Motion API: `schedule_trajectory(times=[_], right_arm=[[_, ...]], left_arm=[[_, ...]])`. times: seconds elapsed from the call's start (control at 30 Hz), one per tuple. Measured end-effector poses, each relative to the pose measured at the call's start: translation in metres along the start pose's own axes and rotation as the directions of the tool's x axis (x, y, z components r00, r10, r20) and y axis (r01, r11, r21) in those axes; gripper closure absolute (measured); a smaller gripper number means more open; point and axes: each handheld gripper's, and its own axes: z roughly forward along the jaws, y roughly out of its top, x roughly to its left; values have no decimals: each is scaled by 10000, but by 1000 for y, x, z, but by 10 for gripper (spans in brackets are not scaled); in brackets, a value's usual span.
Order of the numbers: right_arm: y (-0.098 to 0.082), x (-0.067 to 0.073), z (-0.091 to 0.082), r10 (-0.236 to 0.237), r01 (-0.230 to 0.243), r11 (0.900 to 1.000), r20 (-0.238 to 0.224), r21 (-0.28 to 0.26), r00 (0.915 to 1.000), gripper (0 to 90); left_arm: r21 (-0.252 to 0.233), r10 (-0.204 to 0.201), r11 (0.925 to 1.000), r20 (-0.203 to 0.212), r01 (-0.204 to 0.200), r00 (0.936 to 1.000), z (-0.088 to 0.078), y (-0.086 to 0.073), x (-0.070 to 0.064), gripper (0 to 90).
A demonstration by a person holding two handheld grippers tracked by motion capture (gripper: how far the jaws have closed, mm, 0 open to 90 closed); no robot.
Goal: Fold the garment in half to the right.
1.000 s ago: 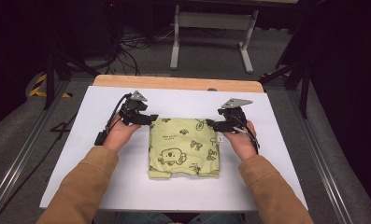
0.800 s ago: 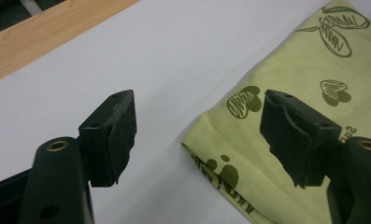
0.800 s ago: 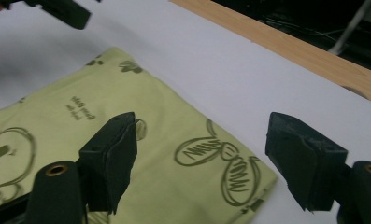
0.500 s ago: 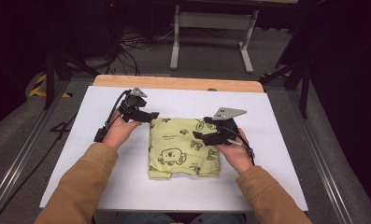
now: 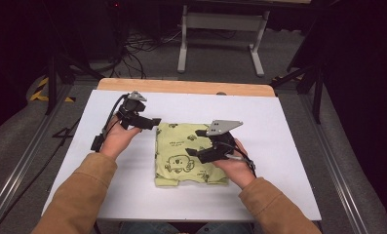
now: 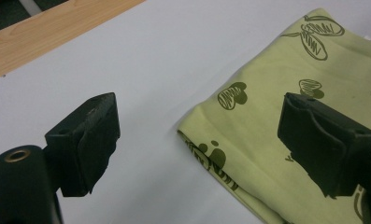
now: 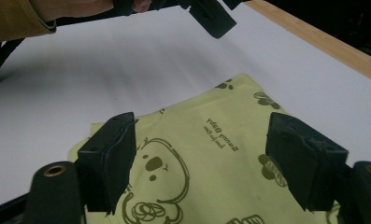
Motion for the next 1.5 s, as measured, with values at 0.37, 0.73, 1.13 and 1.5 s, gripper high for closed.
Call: schedule_trajectory(times=[0.37, 0.73, 1.13, 1.5], right_arm=[[-1, 24, 25, -460, 500, 9977, -856, 448, 9953, 251], [-2, 45, 53, -642, 800, 9924, -1609, 936, 9849, 250], [-6, 62, 75, -1126, 1461, 9776, -2105, 1515, 9711, 242], [-6, 75, 92, -1145, 1635, 9723, -2694, 1671, 9562, 241]], left_arm=[[215, 88, 9997, -99, -86, 9999, -4, -8, -4, 141], [335, 9, 9994, -153, -4, 9999, -3, -11, -3, 142], [405, -257, 9988, -365, 272, 9990, -12, -25, 3, 142], [487, -314, 9982, -531, 340, 9981, -13, -29, 5, 143]])
